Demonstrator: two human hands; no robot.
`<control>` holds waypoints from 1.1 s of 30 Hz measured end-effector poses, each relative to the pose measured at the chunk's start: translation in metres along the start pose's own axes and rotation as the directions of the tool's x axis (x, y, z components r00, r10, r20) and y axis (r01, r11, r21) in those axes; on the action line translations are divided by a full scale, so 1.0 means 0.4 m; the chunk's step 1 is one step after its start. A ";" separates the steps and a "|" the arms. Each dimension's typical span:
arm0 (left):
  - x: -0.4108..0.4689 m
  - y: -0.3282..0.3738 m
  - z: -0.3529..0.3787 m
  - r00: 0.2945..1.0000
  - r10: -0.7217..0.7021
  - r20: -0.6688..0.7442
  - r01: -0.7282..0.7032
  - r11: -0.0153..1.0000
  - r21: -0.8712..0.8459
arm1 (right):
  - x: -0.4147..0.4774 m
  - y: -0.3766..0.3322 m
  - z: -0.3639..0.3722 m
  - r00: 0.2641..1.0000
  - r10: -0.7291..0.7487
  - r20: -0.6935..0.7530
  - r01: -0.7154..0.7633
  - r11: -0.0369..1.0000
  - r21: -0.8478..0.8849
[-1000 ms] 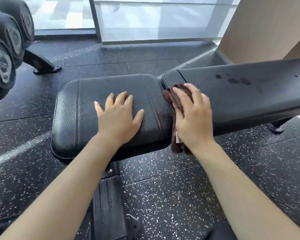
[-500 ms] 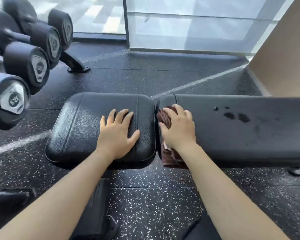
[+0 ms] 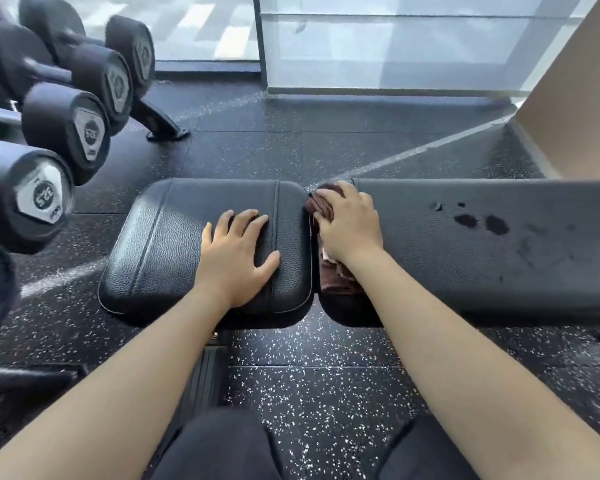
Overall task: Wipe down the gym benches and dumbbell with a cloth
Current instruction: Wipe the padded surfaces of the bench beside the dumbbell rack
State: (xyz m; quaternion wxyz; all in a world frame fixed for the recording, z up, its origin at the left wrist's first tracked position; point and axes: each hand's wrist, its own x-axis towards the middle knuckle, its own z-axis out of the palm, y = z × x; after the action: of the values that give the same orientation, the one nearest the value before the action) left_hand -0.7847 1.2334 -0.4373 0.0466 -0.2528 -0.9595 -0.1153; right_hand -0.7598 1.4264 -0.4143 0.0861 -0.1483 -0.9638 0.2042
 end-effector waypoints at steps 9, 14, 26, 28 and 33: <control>0.065 0.075 0.020 0.999 0.015 0.030 -0.010 0.990 -0.139 | -0.124 0.027 0.010 0.989 0.081 -0.124 -0.087 0.995 -0.041; 0.089 0.094 0.064 0.996 -0.036 -0.087 0.020 0.984 -0.178 | 0.007 0.032 0.021 0.980 0.143 -0.141 -0.149 0.988 -0.031; 0.094 0.090 0.052 0.999 -0.016 -0.043 0.009 0.987 -0.162 | -0.115 0.016 -0.007 0.980 0.149 -0.129 -0.152 0.988 -0.012; 0.093 0.092 0.051 0.999 -0.018 -0.031 0.013 0.985 -0.169 | -0.169 0.022 -0.004 0.973 0.156 -0.167 -0.158 0.987 0.001; 0.092 0.089 0.040 0.998 -0.002 -0.063 -0.008 0.986 -0.165 | -0.060 0.054 -0.019 0.977 0.172 -0.123 -0.175 0.985 -0.010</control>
State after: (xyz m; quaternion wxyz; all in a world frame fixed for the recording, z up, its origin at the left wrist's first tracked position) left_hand -0.7997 1.2849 -0.4405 0.0561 -0.2534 -0.9443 -0.2023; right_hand -0.7302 1.4403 -0.4189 0.1249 -0.2449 -0.9422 0.1914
